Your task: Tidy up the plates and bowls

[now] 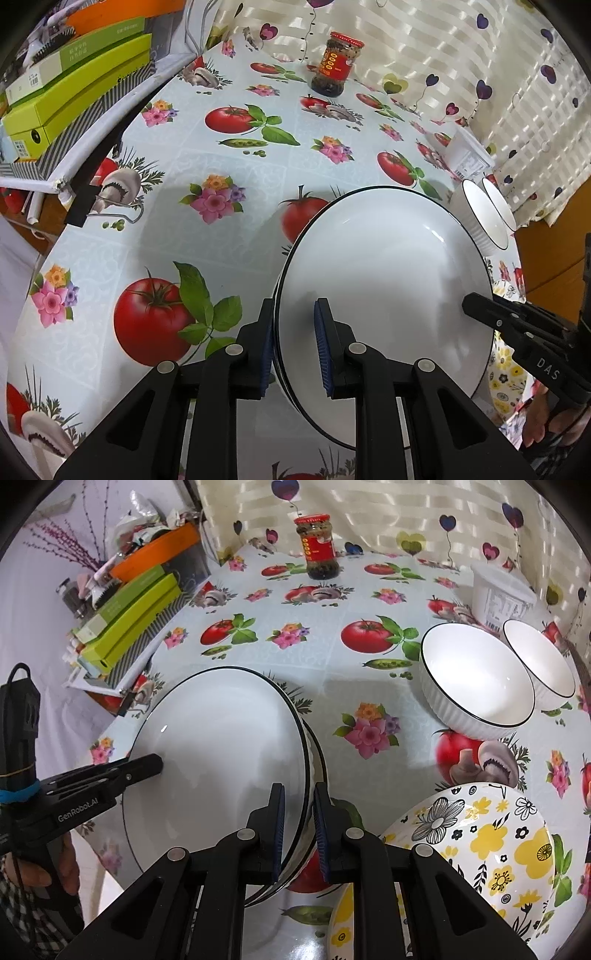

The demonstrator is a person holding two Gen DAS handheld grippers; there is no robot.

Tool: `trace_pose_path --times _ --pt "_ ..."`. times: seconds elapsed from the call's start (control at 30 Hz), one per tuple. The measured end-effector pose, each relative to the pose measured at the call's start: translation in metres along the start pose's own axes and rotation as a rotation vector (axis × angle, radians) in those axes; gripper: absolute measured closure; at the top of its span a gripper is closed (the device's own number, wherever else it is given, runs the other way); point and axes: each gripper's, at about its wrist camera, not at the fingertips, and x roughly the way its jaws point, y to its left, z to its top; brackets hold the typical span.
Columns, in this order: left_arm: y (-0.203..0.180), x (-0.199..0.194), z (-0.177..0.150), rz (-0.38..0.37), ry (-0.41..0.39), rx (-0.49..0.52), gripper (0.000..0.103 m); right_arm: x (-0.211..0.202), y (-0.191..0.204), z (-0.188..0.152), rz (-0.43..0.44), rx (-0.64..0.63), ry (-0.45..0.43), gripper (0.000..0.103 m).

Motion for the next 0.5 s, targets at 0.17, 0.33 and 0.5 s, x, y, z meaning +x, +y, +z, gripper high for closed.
trace_pose_path --times 0.17,0.33,0.5 --pt "0.0001 0.0024 -0.0010 0.007 0.009 -0.004 0.082 0.0017 0.0006 -0.0014 -0.008 -0.003 -0.010 0.087" --pt "0.0005 0.0022 -0.0011 0.008 0.007 -0.011 0.082 0.0028 0.0036 -0.0030 -0.016 -0.019 -0.019 0.086" --pt "-0.0013 0.0011 -0.0009 0.021 -0.002 0.005 0.082 0.0016 0.0088 -0.0074 -0.078 -0.071 -0.043 0.084"
